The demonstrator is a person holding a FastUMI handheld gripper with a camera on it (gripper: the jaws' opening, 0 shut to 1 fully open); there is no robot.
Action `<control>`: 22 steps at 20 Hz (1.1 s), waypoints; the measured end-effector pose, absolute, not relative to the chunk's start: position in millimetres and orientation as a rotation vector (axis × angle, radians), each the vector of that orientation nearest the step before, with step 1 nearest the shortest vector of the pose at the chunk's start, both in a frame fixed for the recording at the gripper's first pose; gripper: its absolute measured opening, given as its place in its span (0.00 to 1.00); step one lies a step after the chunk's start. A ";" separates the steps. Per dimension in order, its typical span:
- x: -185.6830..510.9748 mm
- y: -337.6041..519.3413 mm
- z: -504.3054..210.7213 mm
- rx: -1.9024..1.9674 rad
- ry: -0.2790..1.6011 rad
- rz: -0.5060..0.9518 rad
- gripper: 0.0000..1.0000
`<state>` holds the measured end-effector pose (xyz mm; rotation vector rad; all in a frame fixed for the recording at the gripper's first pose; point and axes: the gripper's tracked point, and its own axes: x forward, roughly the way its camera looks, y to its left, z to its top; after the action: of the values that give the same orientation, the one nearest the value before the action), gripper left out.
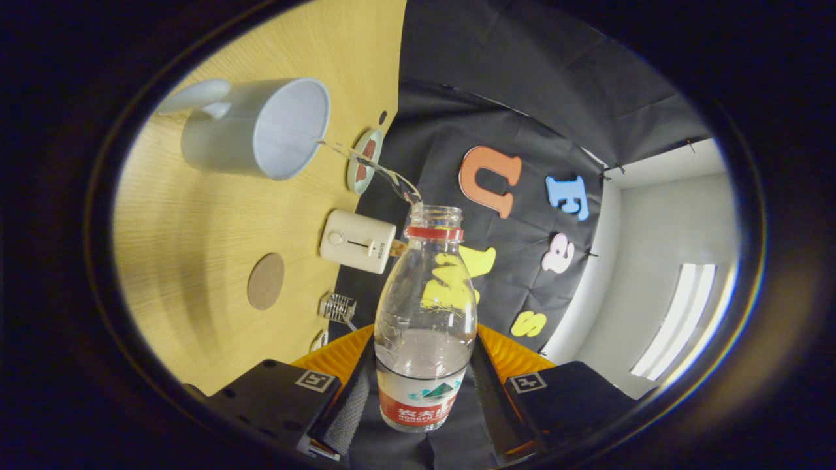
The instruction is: Take the bottle from table, then pour the juice into the cup, finally place the bottle on the coaster
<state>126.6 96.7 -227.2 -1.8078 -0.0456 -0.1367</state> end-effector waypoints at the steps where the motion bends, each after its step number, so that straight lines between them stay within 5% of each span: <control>1: 127.3 97.6 -226.7 -1.814 -0.050 -0.140 0.82; 22: 122.2 105.2 -214.6 -1.917 -0.091 -0.178 0.82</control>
<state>122.2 105.2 -214.6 -1.9170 -0.0910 -0.1779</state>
